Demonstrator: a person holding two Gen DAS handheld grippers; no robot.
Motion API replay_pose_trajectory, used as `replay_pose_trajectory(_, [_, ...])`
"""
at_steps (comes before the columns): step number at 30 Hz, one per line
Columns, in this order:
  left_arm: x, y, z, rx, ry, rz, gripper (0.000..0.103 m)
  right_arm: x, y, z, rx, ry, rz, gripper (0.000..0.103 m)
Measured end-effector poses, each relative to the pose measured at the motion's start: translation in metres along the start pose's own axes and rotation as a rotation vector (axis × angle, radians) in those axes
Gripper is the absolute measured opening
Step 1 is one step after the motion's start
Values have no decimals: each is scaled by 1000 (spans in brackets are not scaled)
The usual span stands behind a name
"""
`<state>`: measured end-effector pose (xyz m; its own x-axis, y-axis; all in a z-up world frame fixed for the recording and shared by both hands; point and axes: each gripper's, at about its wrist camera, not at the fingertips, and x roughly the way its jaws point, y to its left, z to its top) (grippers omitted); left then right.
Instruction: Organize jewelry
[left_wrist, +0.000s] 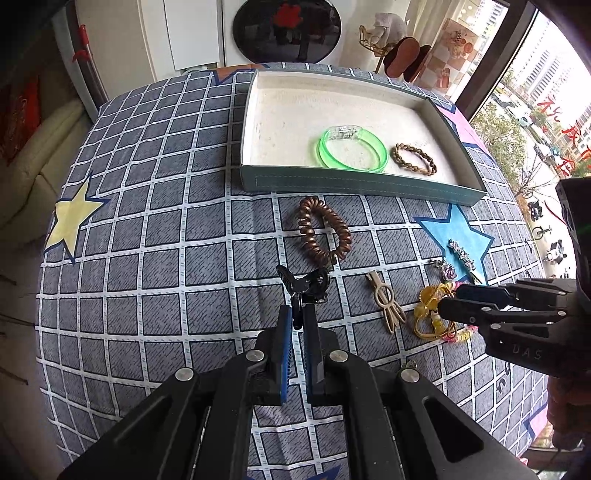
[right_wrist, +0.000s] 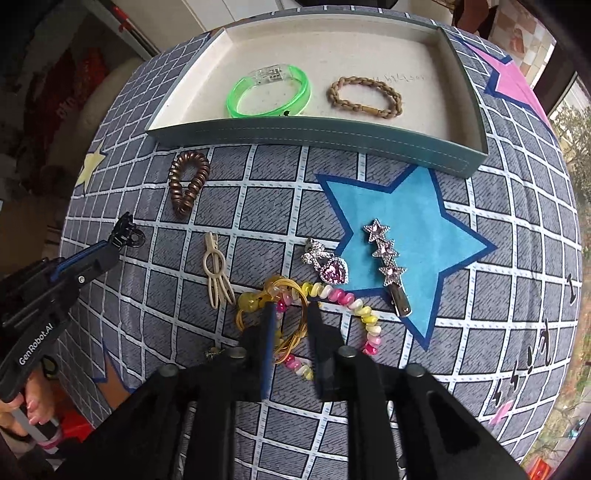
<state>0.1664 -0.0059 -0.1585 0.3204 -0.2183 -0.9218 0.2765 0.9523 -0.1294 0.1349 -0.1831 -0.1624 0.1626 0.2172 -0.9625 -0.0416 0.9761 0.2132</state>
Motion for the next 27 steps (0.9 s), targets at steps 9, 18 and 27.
replay_pose_trajectory(9, [2,1,-3,-6,10,2,18,19,21,13,-127,67,-34,33])
replay_pose_trajectory(18, [-2,3,-4,-18,3,0,18,14,28,16,-113,28,-4,8])
replay_pose_trajectory(27, [-7,-1,-2,-12,-12,-5,18,-16,-5,13,63,-30,167,8])
